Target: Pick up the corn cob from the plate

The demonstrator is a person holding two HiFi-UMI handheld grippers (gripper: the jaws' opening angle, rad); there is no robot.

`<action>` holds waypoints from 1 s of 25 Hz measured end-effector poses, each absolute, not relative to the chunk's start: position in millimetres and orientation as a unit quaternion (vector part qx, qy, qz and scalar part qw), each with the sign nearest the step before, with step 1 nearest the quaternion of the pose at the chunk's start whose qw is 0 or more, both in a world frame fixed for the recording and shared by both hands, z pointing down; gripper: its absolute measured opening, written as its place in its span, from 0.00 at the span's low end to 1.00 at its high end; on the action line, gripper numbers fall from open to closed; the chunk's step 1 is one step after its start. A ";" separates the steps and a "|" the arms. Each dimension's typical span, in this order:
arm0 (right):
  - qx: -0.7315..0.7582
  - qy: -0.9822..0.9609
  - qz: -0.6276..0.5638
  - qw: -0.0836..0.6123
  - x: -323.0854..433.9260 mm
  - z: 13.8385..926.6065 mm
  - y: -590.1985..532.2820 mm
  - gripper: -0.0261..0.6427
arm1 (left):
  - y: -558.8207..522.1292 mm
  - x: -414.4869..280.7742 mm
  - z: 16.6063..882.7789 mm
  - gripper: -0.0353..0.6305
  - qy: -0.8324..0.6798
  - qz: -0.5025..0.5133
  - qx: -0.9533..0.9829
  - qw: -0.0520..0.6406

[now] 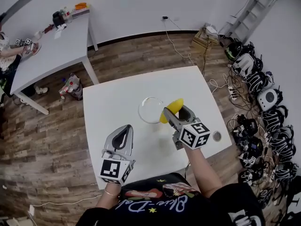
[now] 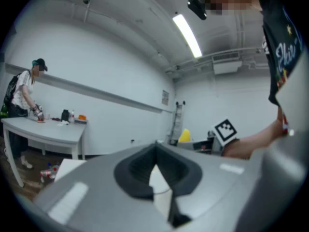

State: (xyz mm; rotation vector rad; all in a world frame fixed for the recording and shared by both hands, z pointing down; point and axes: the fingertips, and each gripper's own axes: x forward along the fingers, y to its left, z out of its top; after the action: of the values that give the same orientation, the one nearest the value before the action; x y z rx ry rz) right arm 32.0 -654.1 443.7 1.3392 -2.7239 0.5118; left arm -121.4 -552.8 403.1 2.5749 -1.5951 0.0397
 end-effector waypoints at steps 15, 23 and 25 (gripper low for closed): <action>0.437 -0.896 0.077 0.015 76.3 392.6 -580.4 0.42 | -536.8 -58.6 382.5 0.05 -0.483 0.032 0.874 0.022; 0.451 -0.888 0.079 0.031 80.1 399.7 -578.8 0.42 | -533.6 -60.2 381.5 0.05 -0.487 0.034 0.873 0.018; 0.452 -0.888 0.081 0.031 81.0 399.7 -578.5 0.42 | -532.9 -60.8 381.9 0.05 -0.488 0.035 0.872 0.020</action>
State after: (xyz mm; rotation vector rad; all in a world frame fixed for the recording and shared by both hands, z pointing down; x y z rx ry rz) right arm 81.0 -578.5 399.7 1.3915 -2.7350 0.2480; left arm -60.8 -532.9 381.9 2.7050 -1.5144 0.1080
